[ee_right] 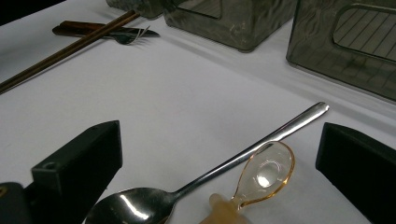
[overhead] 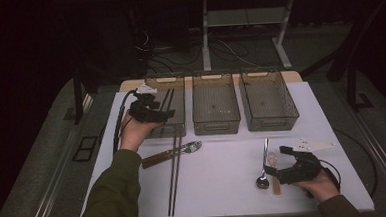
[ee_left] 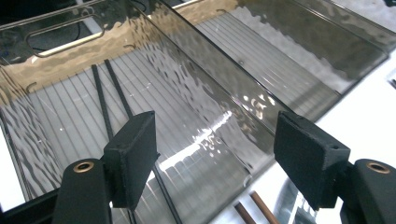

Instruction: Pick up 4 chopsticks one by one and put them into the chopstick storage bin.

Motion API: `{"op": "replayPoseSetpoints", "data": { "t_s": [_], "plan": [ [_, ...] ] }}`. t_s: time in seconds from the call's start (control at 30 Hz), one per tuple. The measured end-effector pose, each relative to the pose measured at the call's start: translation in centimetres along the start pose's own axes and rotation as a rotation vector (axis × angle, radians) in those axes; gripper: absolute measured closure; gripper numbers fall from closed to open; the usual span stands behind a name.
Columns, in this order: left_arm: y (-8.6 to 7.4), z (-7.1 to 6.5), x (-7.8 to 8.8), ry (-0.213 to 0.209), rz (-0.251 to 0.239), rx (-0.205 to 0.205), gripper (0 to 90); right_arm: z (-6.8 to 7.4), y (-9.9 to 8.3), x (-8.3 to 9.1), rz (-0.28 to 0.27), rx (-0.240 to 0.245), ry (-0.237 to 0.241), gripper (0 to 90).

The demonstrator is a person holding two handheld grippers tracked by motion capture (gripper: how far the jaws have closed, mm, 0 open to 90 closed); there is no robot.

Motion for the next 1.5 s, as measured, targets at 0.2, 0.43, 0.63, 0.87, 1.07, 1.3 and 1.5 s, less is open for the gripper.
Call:
{"op": "replayPoseSetpoints", "data": {
  "t_s": [0.2, 0.43, 0.63, 0.87, 1.07, 1.3, 1.5],
  "plan": [
    [-1.5, -1.3, 0.6, -0.026, -0.02, -0.009, 29.7, 0.0, 0.0, 0.0, 0.0, -0.001, 0.0, 0.2],
    [-3.3, -2.7, 0.8, -0.056, -0.042, -0.006, 35.9, 0.0, -0.1, 0.0, 0.004, -0.006, 0.001, 0.2],
    [-4.8, -3.5, 0.2, -0.063, -0.039, -0.011, 48.4, 0.0, -0.1, 0.0, 0.006, -0.005, -0.001, 0.2],
    [-6.9, -3.7, -0.8, -0.017, -0.018, -0.035, 67.8, 0.0, -0.1, 0.0, 0.004, 0.006, 0.0, 0.2],
    [-7.6, -4.0, -1.5, -0.036, -0.01, -0.032, 83.4, 0.0, -0.1, 0.0, 0.004, 0.009, -0.004, 0.3],
    [-8.3, -3.7, -2.7, -0.031, 0.031, -0.022, 89.6, 0.1, -0.1, 0.0, 0.006, 0.011, -0.004, 0.2],
    [-8.6, -3.2, -3.4, -0.019, 0.049, -0.011, 89.6, 0.0, -0.1, -0.1, 0.008, 0.016, -0.003, 0.2]
  ]
}}
Point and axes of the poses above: each handheld gripper's, and its own axes: x roughly backward along the jaws, y roughly out of its top, z roughly to its left, the point moved 9 cm from there along -x, roughly forward along the jaws, and after that the axes turned 9 degrees about z, right-handed, at the moved point
